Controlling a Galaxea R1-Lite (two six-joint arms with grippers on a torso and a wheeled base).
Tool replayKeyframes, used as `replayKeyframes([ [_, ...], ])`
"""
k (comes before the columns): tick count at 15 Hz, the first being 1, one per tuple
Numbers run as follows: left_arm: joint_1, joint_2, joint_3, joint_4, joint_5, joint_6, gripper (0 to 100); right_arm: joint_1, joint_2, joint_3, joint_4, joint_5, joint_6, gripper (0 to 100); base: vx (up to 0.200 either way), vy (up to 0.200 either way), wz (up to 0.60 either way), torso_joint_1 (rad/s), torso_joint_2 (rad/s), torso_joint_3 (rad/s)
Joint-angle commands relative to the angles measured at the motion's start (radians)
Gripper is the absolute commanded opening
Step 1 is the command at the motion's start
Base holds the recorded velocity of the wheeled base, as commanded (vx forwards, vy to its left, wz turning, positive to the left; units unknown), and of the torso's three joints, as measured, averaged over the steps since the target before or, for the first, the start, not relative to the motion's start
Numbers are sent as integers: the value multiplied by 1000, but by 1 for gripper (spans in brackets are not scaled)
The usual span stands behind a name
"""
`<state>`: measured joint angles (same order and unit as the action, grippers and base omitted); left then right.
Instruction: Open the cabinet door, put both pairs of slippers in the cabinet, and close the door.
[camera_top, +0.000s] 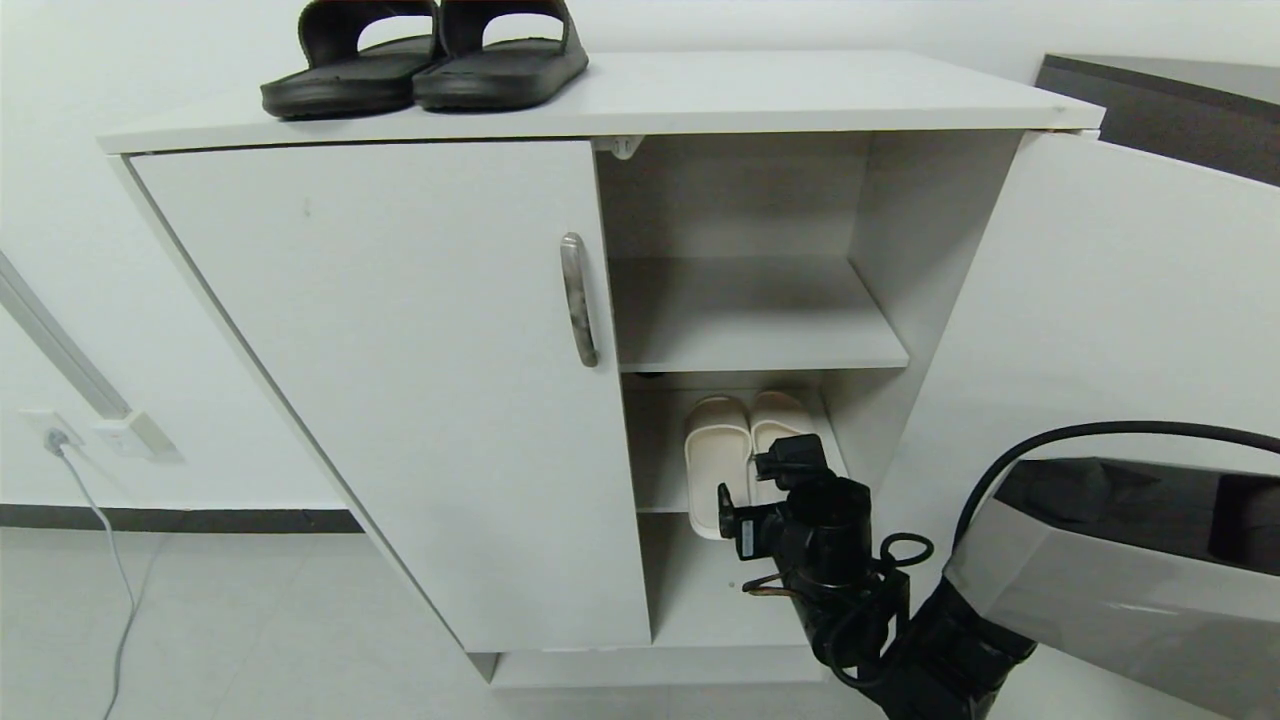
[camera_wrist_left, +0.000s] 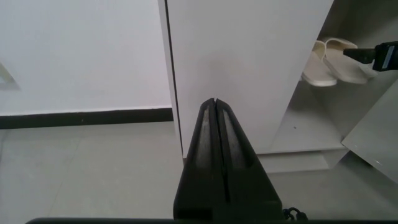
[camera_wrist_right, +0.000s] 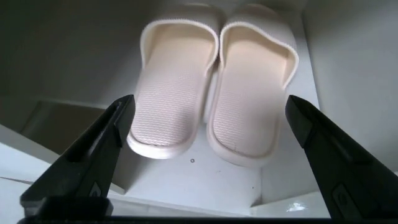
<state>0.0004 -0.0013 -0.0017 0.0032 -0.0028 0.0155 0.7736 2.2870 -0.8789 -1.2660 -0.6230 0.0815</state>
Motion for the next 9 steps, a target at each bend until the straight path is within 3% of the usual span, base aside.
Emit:
replayKeyframes([
  [1,1,1,0,0,0,0,0,1,-8,5,-3,0,0,100,-200,0,0,7,7,2],
  [6,1,1,0,0,1,0,0,1,-6,11,-7,-4,0,100,-200,0,0,1,2,0],
  [9,1,1,0,0,1,-2,0,0,-6,21,-18,-4,-2,100,0,0,0,0,0,0],
])
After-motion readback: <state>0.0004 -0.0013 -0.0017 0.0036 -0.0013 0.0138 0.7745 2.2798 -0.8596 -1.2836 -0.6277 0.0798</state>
